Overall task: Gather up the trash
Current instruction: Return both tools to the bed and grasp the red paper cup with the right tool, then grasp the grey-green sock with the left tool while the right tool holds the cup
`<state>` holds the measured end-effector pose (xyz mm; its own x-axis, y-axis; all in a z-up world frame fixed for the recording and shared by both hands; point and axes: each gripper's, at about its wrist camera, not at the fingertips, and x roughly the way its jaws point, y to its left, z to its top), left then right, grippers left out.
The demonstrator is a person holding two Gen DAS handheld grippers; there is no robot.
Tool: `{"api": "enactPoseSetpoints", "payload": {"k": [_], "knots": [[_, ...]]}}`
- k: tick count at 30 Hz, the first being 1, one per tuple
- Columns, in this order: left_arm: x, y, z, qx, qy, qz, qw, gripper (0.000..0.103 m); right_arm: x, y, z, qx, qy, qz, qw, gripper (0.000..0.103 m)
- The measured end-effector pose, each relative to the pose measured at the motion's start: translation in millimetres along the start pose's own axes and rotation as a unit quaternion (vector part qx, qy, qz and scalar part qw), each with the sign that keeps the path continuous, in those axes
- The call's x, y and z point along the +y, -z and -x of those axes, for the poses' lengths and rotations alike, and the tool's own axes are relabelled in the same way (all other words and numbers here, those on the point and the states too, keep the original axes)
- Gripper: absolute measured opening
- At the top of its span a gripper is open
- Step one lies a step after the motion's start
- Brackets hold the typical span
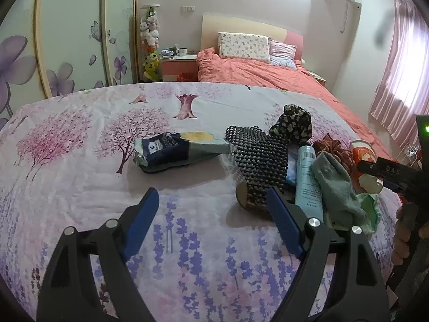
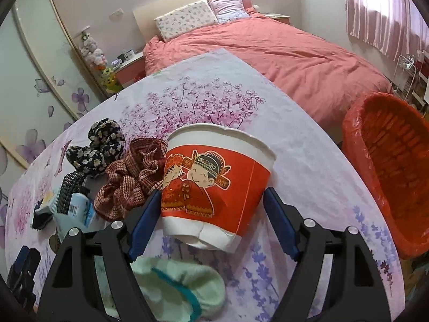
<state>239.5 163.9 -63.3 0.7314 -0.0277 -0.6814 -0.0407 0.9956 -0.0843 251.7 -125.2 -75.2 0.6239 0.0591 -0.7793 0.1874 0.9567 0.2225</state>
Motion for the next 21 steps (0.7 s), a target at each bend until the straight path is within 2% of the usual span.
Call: {"api": "enactPoseSetpoints", "payload": {"k": [5,7,8,13,21], "knots": [[-4.6,0.3,-2.9,0.002,0.003,-0.002,1.0,0.081,4.1,4.0,-5.9,0.015,0.008,0.002,1.0,0.078],[-7.2,0.3,-2.5,0.003,0.005,-0.003,1.0,0.081,4.3,4.9,-6.1,0.009,0.018,0.011,1.0,0.078],[-8.8,0.3,-1.7,0.002,0.006,-0.005,1.0,0.081,2.3,5.7,-4.5,0.007,0.017,0.012,1.0,0.075],[-18.5,0.4,3.4,-0.002,0.017,-0.013,0.9998,0.081,-11.7,6.8,4.9,-0.004,0.014,0.002,1.0,0.075],[-58.0,0.8,10.0,-0.002,0.06,-0.035,0.9976,0.081,-29.6,11.9,22.2,-0.024,0.027,0.009,0.999,0.075]]}}
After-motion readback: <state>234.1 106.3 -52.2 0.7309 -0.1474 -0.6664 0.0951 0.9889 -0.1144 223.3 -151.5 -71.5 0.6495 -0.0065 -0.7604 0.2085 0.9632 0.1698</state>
